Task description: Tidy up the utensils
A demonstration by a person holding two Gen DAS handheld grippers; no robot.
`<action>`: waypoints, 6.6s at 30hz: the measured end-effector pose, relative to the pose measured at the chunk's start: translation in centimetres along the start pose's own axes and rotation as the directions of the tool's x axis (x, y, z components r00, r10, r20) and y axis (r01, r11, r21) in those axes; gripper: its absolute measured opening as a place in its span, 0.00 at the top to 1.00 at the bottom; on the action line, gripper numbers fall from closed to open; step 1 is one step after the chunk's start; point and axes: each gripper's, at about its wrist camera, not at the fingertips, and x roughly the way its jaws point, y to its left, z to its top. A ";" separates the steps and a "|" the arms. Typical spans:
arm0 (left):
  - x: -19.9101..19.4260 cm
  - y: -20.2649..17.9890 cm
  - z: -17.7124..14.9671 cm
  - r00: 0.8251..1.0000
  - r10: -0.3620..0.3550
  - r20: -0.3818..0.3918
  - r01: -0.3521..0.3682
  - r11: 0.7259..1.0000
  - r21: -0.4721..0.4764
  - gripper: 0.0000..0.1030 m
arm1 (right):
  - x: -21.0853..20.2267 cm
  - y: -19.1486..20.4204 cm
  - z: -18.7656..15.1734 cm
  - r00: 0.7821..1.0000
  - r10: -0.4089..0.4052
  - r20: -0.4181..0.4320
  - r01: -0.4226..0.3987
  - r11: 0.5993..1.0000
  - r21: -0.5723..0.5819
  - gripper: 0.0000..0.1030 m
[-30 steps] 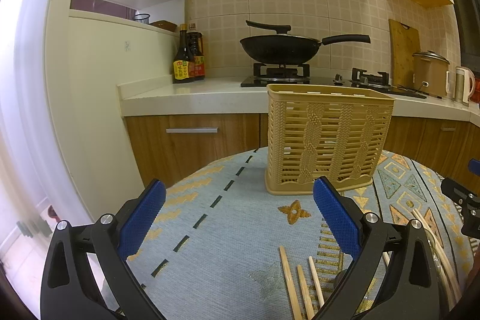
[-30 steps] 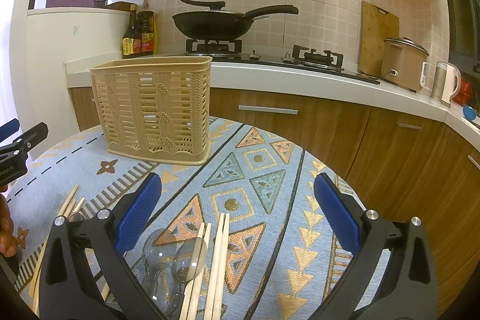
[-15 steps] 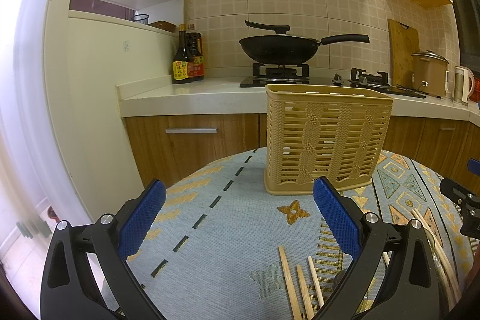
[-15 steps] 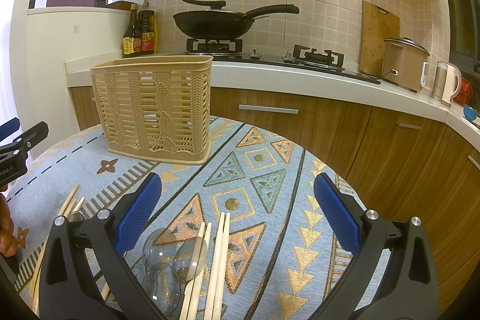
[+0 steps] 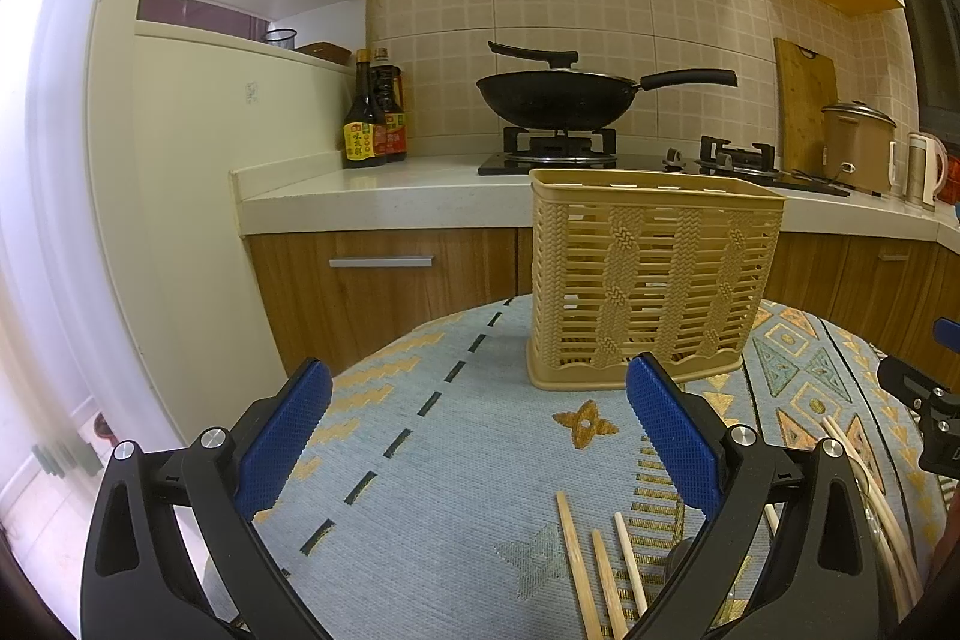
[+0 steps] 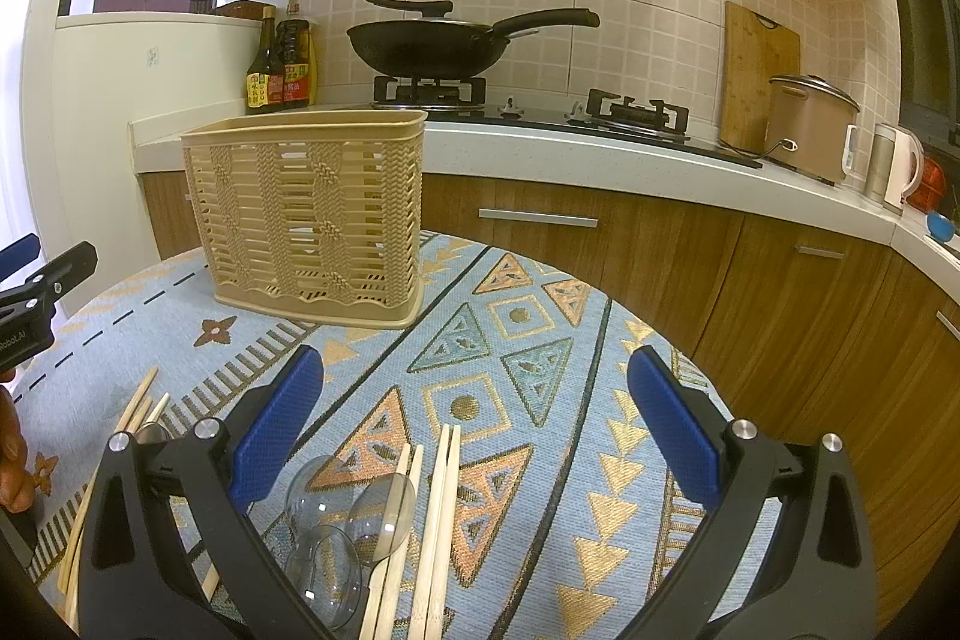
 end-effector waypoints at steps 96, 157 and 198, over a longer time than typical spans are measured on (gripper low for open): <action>1.8 -3.5 -4.2 0.738 -0.163 -0.655 0.342 0.927 0.154 0.97 | 4.0 2.1 -2.2 0.664 0.076 -0.743 -0.180 0.982 -0.060 0.91; 10.6 0.0 12.8 0.919 -0.391 0.047 0.392 0.901 -0.188 0.49 | 6.5 2.2 14.5 0.969 0.241 0.050 -0.242 0.970 0.028 0.57; 1.0 -2.2 -5.3 0.726 -0.272 -0.632 0.364 0.931 0.017 0.72 | -1.8 0.4 -4.3 0.856 0.245 -0.456 -0.182 0.967 0.178 0.68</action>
